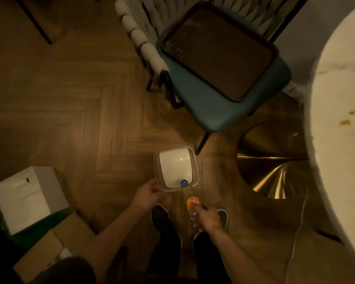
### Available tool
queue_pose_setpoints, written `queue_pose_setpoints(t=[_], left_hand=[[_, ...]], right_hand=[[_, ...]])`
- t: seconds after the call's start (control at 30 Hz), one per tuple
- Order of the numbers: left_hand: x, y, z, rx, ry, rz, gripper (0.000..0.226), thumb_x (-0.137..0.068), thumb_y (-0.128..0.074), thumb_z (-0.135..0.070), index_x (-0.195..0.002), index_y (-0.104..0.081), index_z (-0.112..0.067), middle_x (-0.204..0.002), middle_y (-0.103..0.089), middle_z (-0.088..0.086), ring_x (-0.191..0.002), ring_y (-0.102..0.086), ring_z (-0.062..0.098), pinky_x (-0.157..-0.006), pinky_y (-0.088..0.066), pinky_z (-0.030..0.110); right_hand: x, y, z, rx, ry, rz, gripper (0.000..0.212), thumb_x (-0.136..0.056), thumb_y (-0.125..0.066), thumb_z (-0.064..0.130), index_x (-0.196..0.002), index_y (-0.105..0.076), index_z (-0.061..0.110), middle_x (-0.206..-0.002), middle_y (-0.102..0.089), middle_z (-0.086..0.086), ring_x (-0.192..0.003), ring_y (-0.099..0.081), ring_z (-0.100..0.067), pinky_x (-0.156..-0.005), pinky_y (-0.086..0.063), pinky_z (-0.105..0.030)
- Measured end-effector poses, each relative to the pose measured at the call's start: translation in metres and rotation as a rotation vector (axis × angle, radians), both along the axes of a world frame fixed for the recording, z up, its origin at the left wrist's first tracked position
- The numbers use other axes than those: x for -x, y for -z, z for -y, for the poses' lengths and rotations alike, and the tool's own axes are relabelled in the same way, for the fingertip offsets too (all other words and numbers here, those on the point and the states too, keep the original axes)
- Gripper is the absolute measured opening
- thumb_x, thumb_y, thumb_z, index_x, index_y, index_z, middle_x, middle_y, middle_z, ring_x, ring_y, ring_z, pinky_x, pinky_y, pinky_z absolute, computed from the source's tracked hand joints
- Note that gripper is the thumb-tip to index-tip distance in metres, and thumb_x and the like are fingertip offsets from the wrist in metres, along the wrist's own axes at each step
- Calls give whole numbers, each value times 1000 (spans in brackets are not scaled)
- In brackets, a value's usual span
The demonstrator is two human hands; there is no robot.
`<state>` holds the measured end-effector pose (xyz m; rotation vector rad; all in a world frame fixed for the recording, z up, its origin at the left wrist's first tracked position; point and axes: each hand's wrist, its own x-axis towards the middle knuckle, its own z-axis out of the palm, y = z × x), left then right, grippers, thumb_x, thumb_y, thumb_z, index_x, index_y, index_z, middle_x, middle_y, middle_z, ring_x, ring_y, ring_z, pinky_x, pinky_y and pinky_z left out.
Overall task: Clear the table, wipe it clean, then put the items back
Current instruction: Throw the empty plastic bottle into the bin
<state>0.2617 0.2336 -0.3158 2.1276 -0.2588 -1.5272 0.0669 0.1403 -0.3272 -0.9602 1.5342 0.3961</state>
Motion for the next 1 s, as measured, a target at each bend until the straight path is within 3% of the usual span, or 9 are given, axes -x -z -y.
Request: queue_pose_setpoints(t=[0.1, 0.23, 0.37, 0.57, 0.63, 0.7, 0.8, 0.9, 1.0], left_hand=[[-26, 47, 16, 53, 88, 121, 49, -84, -71, -13, -129, -52, -14, -111, -65, 2, -100, -62, 16, -75, -46, 18], [-52, 93, 43, 72, 243, 263, 76, -75, -80, -28, -139, -42, -14, -133, -53, 5, -123, -50, 22, -99, -44, 39], [-63, 126, 58, -7, 340, 346, 107, -61, -87, -43, -146, -29, -14, -146, -40, 9, -132, -41, 27, -107, -40, 47], [-61, 142, 56, 125, 360, 326, 74, -68, -85, -34, -134, -53, -24, -131, -55, 2, -117, -54, 21, -95, -51, 47], [-63, 143, 56, 169, 346, 305, 71, -70, -83, -33, -134, -53, -23, -132, -56, 2, -119, -54, 21, -95, -52, 46], [-65, 143, 56, 170, 321, 283, 66, -72, -82, -32, -132, -56, -19, -135, -56, 2, -122, -53, 21, -97, -51, 46], [-67, 147, 54, 141, 349, 312, 57, -73, -81, -38, -121, -64, -13, -134, -58, 3, -123, -53, 22, -97, -50, 45], [-70, 148, 54, 138, 357, 319, 56, -72, -80, -42, -117, -68, -11, -126, -63, 4, -117, -57, 21, -93, -51, 36], [-71, 145, 58, 141, 345, 308, 55, -75, -79, -37, -121, -64, -9, -124, -64, 6, -113, -59, 19, -77, -48, 21]], right_hand=[[-13, 53, 3, -16, 67, -37, 38, -87, -65, 46, -103, -68, 11, -89, -70, -9, -63, -63, -19, -40, -41, -19], [-22, 107, 8, -54, 103, -27, 46, -81, -67, 50, -112, -67, 16, -93, -72, -10, -61, -61, -18, -43, -39, -22], [-38, 133, 20, -69, 185, 22, 17, -92, -63, 31, -103, -61, 19, -81, -65, -7, -59, -59, -17, -50, -48, -27], [-56, 168, 23, -69, 247, 21, 38, -93, -60, 36, -125, -56, 15, -101, -66, -10, -78, -64, -23, -55, -54, -29], [-63, 178, 21, -31, 306, -5, 46, -93, -61, 38, -129, -54, 11, -111, -64, -13, -88, -64, -27, -68, -59, -37], [-71, 187, 18, 13, 299, -72, 54, -92, -60, 43, -134, -52, 10, -124, -60, -15, -108, -61, -34, -91, -54, -48], [-91, 190, 13, 47, 226, -98, 58, -96, -51, 46, -139, -45, 8, -134, -55, -17, -120, -54, -37, -103, -44, -47], [-113, 191, 14, 35, -13, -95, 52, -101, -42, 40, -139, -45, 5, -138, -51, -19, -125, -50, -37, -102, -39, -38], [-123, 186, 14, 96, -342, -99, 40, -98, -48, 28, -129, -56, 4, -133, -56, -19, -121, -54, -37, -102, -44, -41]])
